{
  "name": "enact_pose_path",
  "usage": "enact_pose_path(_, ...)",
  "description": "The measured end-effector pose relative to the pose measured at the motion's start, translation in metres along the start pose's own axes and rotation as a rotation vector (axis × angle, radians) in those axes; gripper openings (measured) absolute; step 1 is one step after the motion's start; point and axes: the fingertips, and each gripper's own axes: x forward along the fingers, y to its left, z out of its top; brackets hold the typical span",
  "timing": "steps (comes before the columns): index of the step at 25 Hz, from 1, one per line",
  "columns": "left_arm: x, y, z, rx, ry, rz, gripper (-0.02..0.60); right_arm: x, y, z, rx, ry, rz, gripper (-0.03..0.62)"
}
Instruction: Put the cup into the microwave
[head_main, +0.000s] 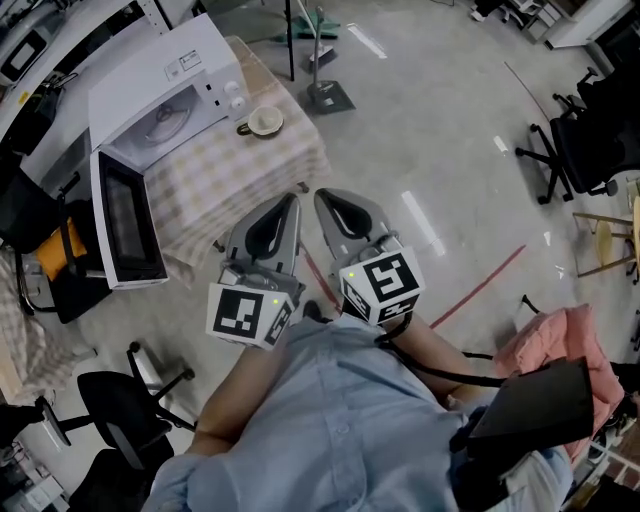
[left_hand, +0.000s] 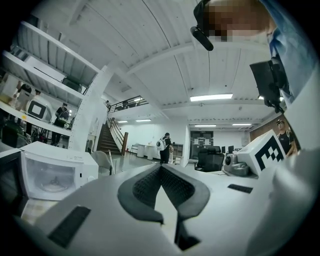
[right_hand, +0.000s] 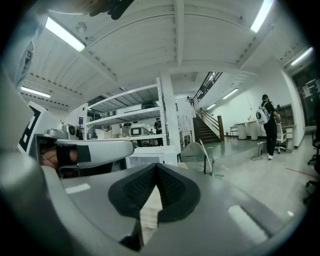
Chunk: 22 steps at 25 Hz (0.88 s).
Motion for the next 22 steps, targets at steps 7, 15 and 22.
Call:
enact_pose_path(7,0.064,0.016,-0.004,-0.004,0.033,0.086,0.005,0.038,-0.055,0.009,0.002,0.010,0.085,0.000)
enact_pose_path(15,0.139,0.026,-0.010,-0.010,0.068,0.188,0.005,0.071,-0.123,0.014,0.025,0.032,0.186,0.000)
enact_pose_path(22,0.183,0.036,-0.001,0.013,0.062,0.268,0.005,0.101,-0.160,0.027,0.019,0.024,0.279,0.000)
